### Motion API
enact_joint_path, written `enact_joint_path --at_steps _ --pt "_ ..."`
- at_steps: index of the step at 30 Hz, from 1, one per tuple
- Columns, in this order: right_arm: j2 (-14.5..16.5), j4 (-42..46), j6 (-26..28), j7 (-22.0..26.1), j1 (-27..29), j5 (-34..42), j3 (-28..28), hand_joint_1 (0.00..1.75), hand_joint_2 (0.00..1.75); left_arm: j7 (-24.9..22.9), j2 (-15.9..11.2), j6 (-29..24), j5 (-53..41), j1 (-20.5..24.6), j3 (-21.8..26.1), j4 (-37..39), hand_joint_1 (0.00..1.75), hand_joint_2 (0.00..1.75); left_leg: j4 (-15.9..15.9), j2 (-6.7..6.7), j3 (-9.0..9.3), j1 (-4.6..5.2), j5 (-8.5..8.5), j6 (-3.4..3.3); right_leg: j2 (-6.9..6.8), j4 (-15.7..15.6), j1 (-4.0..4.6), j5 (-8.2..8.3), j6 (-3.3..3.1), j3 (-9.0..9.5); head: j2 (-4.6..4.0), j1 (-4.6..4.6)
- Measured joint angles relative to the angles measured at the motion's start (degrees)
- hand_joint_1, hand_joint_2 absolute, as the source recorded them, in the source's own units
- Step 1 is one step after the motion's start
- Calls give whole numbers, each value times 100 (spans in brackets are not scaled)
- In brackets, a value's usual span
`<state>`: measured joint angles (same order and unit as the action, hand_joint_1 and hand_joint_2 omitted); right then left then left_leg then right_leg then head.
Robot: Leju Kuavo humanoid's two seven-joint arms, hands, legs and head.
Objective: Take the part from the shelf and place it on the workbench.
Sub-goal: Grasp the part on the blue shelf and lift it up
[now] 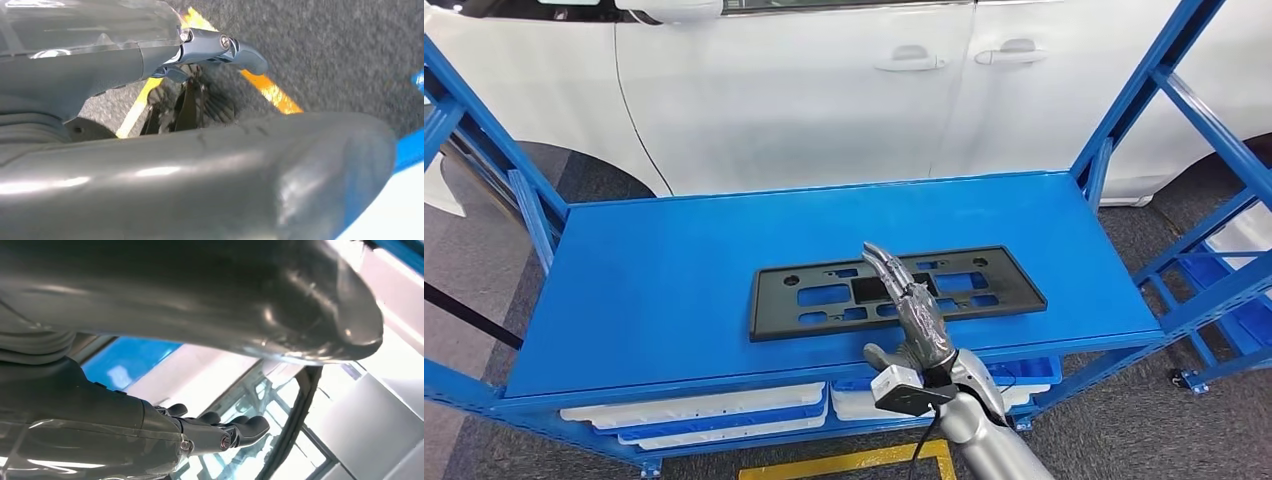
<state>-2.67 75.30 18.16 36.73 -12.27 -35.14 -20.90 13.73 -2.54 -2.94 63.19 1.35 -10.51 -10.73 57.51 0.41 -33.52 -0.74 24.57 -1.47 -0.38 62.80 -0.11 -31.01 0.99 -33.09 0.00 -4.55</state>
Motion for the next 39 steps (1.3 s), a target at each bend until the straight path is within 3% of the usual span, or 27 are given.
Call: enact_joint_path --at_steps 2,4,5,7,9,12,14,17,18,19,20,22,23,25,28,29,30,32,34,35,36,38,39 --pt "-53 -33 87 -73 36 -169 -4 0 0 0 -3 1 0 0 0 0 0 0 2 -1 4 5 19 -32 5 761 -23 -307 35 -421 0 0" --pt "-94 -76 190 -120 75 -349 -8 0 0 0 -6 2 1 -3 0 0 0 0 6 -13 23 8 42 -33 5 1087 -49 -282 55 -660 0 0" --pt "-109 -96 256 -152 81 -450 -11 0 0 0 -7 3 1 -4 0 0 0 0 8 -20 45 8 56 -24 5 914 -58 -104 54 -614 0 0" --pt "-138 -130 403 -231 77 -670 -20 0 0 0 -6 10 0 -2 0 0 0 0 11 -33 99 12 92 11 7 170 -64 342 25 -307 0 0" --pt "-159 -162 558 -335 65 -910 -38 0 0 3 -6 19 -1 8 0 0 0 0 23 -41 120 28 124 64 12 -386 -41 544 -15 -73 0 0" --pt "-182 -222 807 -506 52 -1341 -84 0 0 16 -9 35 0 16 0 0 0 0 13 -41 124 29 147 165 22 -494 -25 537 -89 -39 0 0" --pt "-191 -259 925 -582 30 -1550 -120 0 0 24 -13 46 0 15 -2 0 0 0 189 -40 65 16 277 226 21 -539 -47 549 -157 -3 0 -1" --pt "-193 -310 1023 -667 7 -1754 -186 0 0 32 -18 55 -1 13 -9 0 0 0 1223 -40 -425 6 772 283 8 -556 -41 535 -225 21 0 -2" --pt "-193 -330 1046 -692 7 -1817 -214 0 0 34 -19 56 -1 11 -15 1 0 0 1537 -39 -589 5 865 295 8 -554 -35 529 -233 25 0 -2" --pt "-194 -346 1065 -712 7 -1877 -240 0 44 37 -19 57 0 8 -22 1 0 0 1681 -39 -674 4 861 302 10 -550 -30 522 -237 31 0 -2" --pt "-194 -360 1084 -736 7 -1943 -266 0 87 39 -19 58 1 7 -30 1 0 0 1569 -39 -639 3 728 300 15 -545 -28 511 -235 43 0 -2" --pt "-194 -375 1137 -792 1 -2081 -318 0 175 49 -22 60 1 8 -39 1 0 0 858 -36 -328 3 313 271 25 -528 -26 476 -212 80 0 -2" --pt "-194 -380 1165 -822 -9 -2148 -345 0 175 55 -23 60 0 11 -41 2 0 0 467 -37 -148 11 161 244 28 -508 -13 453 -188 89 0 -2" --pt "-194 -390 1195 -871 -35 -2245 -403 0 175 68 -25 60 -1 20 -46 2 0 0 96 -43 18 28 82 177 29 -489 11 430 -133 87 0 -1" --pt "-194 -415 1175 -928 -81 -2300 -481 0 175 76 -18 60 0 27 -51 2 0 0 51 -55 40 17 79 81 31 -464 15 396 -49 82 0 -1" --pt "-194 -426 1163 -940 -105 -2303 -497 0 175 78 -14 60 1 29 -52 2 0 0 32 -53 51 7 70 49 33 -355 9 315 -21 40 0 -1" --pt "-194 -439 1152 -947 -130 -2304 -510 0 175 78 -10 60 1 32 -52 2 0 0 15 -50 60 -2 62 20 34 -136 -1 179 6 -59 0 -1" --pt "-194 -480 1134 -964 -165 -2292 -533 0 175 80 -9 63 1 34 -54 2 0 0 10 -45 58 -1 65 -17 33 591 -22 -168 45 -411 0 0" --pt "-194 -531 1114 -984 -174 -2264 -552 0 175 82 -10 66 -1 33 -56 2 0 0 13 -51 60 2 70 -24 33 1108 -41 -282 67 -690 0 0" --pt "-194 -553 1101 -994 -182 -2250 -556 0 175 81 -10 68 -1 32 -60 2 0 0 15 -57 66 2 74 -22 33 1076 -48 -182 67 -695 0 0" --pt "-194 -567 1088 -1003 -196 -2243 -558 0 175 79 -10 72 -1 32 -65 2 0 0 17 -62 77 2 79 -15 33 822 -55 6 58 -591 0 0" --pt "-195 -582 1072 -1015 -241 -2239 -561 0 175 73 -8 82 -1 37 -78 2 0 0 31 -69 93 15 100 18 33 31 -49 389 12 -234 0 0" --pt "-196 -583 1070 -1019 -261 -2240 -562 0 175 69 -8 86 -1 42 -83 2 0 0 36 -71 93 24 108 44 34 -258 -38 489 -13 -106 0 -1"
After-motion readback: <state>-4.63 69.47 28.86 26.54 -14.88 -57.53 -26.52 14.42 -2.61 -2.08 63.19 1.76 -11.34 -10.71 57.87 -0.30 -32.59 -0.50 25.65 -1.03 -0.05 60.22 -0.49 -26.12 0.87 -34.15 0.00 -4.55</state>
